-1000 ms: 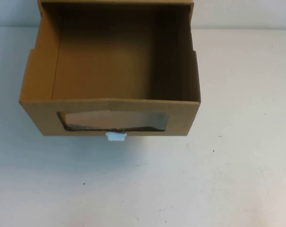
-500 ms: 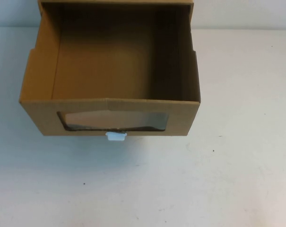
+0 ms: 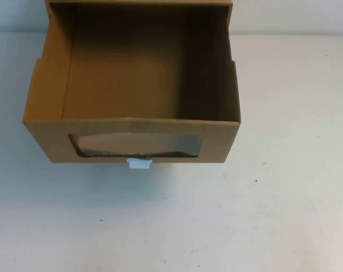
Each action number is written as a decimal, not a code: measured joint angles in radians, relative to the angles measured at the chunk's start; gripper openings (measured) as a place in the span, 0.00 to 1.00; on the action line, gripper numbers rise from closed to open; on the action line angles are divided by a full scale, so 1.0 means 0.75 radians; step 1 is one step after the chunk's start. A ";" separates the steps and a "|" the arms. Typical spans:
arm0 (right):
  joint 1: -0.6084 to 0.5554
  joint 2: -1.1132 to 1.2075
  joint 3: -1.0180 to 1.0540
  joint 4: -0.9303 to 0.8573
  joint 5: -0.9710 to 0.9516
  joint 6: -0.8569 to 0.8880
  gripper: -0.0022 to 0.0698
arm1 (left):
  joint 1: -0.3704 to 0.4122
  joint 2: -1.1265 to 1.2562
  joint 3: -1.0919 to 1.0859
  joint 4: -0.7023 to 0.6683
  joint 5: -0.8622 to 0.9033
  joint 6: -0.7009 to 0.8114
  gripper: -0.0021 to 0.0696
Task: Close the shoe box
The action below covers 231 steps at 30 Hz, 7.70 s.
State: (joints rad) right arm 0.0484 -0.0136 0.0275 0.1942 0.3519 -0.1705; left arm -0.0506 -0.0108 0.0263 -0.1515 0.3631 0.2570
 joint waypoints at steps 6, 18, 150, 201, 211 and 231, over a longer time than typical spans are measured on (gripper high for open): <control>0.000 0.000 0.000 0.000 0.000 0.000 0.01 | 0.000 0.000 0.000 -0.004 0.000 -0.008 0.03; 0.000 0.000 0.000 0.000 0.000 0.000 0.01 | 0.000 0.000 0.000 -0.662 -0.200 -0.137 0.03; 0.545 1.366 -1.270 0.427 0.562 -0.213 0.01 | -0.223 2.690 -2.963 -0.520 0.835 0.298 0.03; 0.940 2.159 -1.970 -0.113 0.248 0.237 0.01 | -0.223 2.690 -2.963 -0.520 0.837 0.294 0.03; 0.848 2.294 -2.121 -0.113 0.243 0.237 0.01 | -0.223 2.690 -2.963 -0.520 0.837 0.294 0.03; 0.831 2.245 -2.247 -0.122 0.578 0.215 0.01 | -0.223 2.690 -2.963 -0.520 0.842 0.271 0.03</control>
State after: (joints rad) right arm 0.6718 1.6704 -1.6577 0.1025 0.7854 -0.0091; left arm -0.2179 2.0064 -2.1957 -0.5419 0.9947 0.4606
